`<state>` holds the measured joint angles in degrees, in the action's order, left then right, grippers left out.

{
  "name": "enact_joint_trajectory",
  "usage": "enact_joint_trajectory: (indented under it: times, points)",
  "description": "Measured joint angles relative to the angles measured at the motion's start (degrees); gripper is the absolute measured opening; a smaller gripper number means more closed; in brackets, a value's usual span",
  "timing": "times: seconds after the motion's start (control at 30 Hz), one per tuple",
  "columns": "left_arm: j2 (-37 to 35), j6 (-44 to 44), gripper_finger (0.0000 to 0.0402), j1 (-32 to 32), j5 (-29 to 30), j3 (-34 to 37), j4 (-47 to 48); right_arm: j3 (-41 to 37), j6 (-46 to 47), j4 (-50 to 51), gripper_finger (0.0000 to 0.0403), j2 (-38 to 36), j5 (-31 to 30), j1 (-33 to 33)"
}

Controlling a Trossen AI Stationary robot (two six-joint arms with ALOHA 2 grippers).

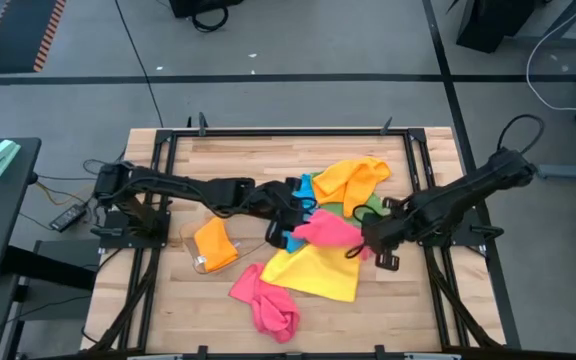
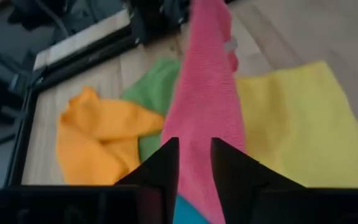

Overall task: Fold microfiber towels
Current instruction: Fold the top pink microfiber cloth

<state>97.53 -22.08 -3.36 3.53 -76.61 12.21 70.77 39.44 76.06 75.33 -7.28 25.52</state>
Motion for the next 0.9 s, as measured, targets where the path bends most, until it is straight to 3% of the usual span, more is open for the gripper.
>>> enact_joint_trajectory:
  times: [0.13,0.27,0.73,0.9]
  points:
    - [0.99,-2.08,0.0128,0.00,-1.86,-2.65,-1.36,8.31,-1.06,6.14,0.0006,0.00,-4.50,1.29]
    - [0.92,-2.93,0.0146,0.33,-5.66,-4.29,-3.98,12.58,-3.39,5.64,0.0006,-0.01,-4.17,1.28]
    - [8.57,2.37,0.0173,0.52,-21.72,-4.31,-25.49,12.91,-11.08,-2.58,0.0005,7.87,2.71,-1.36]
    - [12.54,4.92,0.0174,0.48,-23.86,-4.20,-30.92,12.91,-12.90,-7.37,0.0006,8.33,3.40,-1.27]
